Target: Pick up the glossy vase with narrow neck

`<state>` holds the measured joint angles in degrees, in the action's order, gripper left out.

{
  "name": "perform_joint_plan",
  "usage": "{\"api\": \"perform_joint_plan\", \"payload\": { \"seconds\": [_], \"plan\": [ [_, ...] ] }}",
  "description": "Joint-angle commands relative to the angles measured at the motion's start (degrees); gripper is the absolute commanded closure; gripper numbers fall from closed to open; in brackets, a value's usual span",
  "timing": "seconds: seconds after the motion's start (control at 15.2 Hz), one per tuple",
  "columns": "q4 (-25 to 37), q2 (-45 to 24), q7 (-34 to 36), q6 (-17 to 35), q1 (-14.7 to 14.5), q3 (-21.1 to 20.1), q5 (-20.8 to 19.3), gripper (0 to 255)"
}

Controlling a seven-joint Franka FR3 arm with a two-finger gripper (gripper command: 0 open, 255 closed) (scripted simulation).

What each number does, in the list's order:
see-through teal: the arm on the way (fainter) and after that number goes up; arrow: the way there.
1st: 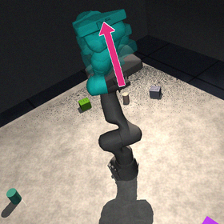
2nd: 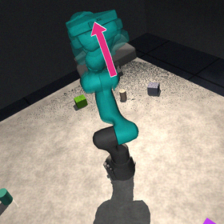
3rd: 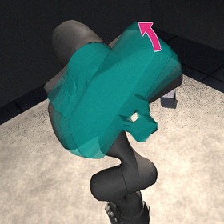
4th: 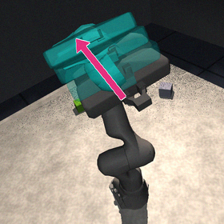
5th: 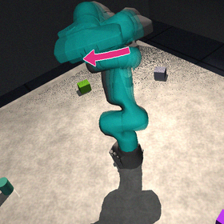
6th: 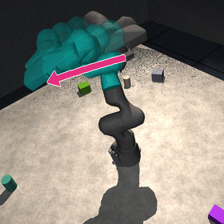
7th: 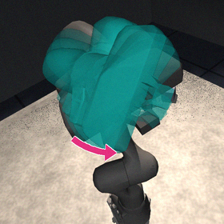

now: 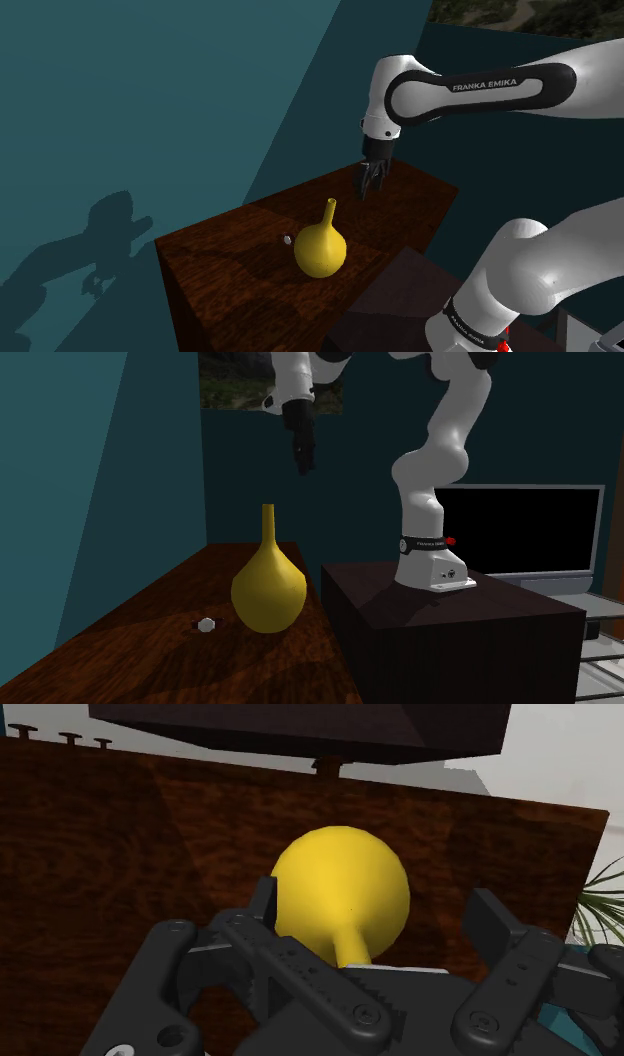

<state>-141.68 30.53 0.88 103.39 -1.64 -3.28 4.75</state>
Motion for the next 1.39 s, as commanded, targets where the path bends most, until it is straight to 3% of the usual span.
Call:
{"api": "perform_joint_plan", "payload": {
  "seconds": [0.0,0.4,1.06,1.12,1.32],
  "plan": [
    [0.7,-3.85,0.06,4.82,-0.2,-0.77,-0.39,0],
    [4.28,-15.16,0.73,16.88,-0.31,-2.65,-2.71,0],
    [1.48,-19.25,1.05,24.14,-0.29,-2.98,-3.21,0],
    [1.31,-19.2,0.96,24.27,-0.25,-2.93,-3.22,255],
    [1.31,-19.16,0.87,24.23,-0.21,-2.87,-3.23,255]
  ]
}}
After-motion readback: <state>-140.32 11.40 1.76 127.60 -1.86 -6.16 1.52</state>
